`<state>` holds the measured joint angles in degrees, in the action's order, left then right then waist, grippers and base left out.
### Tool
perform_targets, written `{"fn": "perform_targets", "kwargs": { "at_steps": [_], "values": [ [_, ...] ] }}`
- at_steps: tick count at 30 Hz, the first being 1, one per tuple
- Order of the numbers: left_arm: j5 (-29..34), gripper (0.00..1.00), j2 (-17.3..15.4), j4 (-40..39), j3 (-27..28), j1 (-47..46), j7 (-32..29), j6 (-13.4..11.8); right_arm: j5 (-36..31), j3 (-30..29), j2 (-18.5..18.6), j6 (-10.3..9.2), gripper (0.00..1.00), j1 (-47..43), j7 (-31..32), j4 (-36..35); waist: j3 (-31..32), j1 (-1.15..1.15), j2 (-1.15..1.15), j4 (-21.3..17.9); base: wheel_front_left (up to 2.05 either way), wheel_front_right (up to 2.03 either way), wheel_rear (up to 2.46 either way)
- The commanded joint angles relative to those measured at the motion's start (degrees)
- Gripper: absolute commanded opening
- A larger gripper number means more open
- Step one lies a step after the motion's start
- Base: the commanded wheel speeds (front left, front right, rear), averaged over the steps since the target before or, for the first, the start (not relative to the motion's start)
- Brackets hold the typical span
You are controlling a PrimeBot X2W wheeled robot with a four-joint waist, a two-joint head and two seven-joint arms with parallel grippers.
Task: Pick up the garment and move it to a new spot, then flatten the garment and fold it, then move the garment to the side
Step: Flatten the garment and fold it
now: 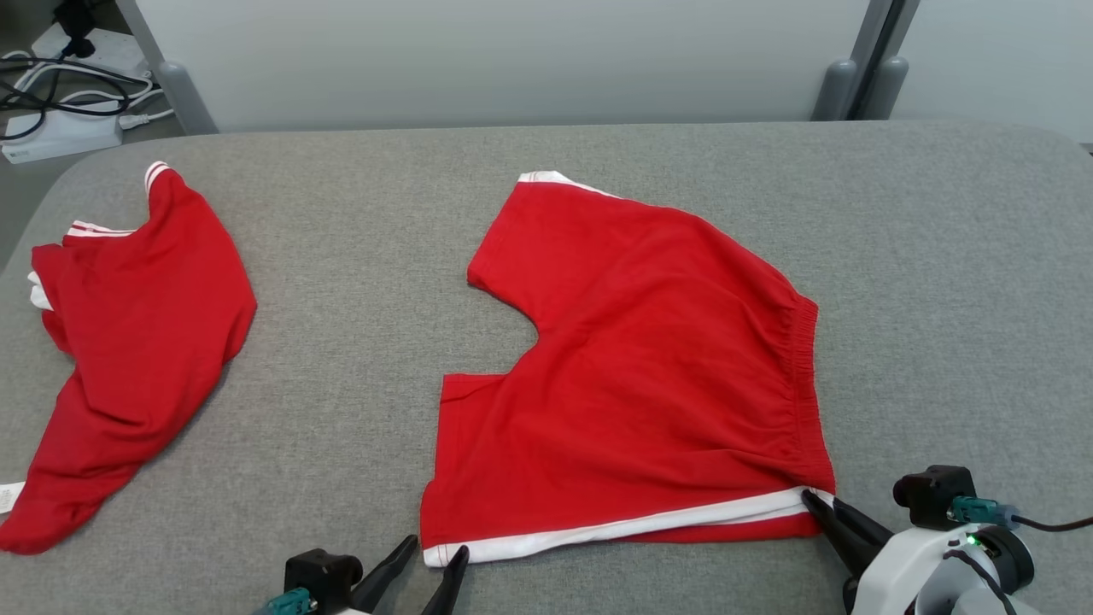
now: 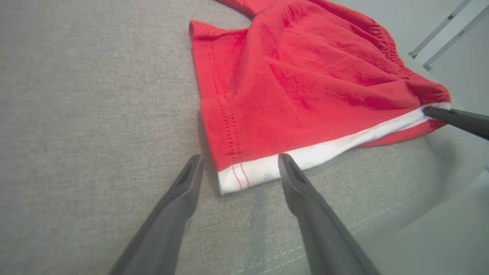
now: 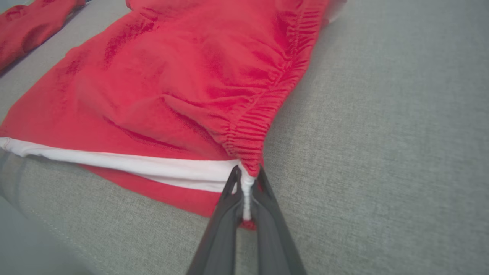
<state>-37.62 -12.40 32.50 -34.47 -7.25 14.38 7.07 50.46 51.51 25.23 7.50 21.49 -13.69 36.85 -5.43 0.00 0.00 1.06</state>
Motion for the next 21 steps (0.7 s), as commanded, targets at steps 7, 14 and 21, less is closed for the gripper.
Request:
{"fn": "perform_targets", "kwargs": {
  "at_steps": [7, 14, 21],
  "values": [
    [-6.4, 1.0, -2.1, 2.9, -2.0, -5.7, 0.6, 0.4, 1.0, 1.6, 0.8, -0.01, 0.0, 1.7, -1.3, 0.0, -0.6, 0.0, 0.0, -1.1, 0.0, 0.0, 0.0],
    [-10.3, 0.67, -3.4, 0.1, -6.6, -5.6, 0.6, 0.4, 1.0, 1.2, 0.9, -0.01, 0.0, 1.6, -1.3, -0.4, -0.4, 0.0, 0.0, -1.1, 0.0, 0.0, 0.0],
    [-13.0, 0.44, -5.2, -2.0, -9.9, -5.9, 0.6, 0.4, 0.8, 0.8, 1.2, -0.01, 0.0, 1.4, -1.3, -0.7, -0.2, 0.0, 0.0, -0.6, 0.0, 0.0, 0.0]
  ]
}}
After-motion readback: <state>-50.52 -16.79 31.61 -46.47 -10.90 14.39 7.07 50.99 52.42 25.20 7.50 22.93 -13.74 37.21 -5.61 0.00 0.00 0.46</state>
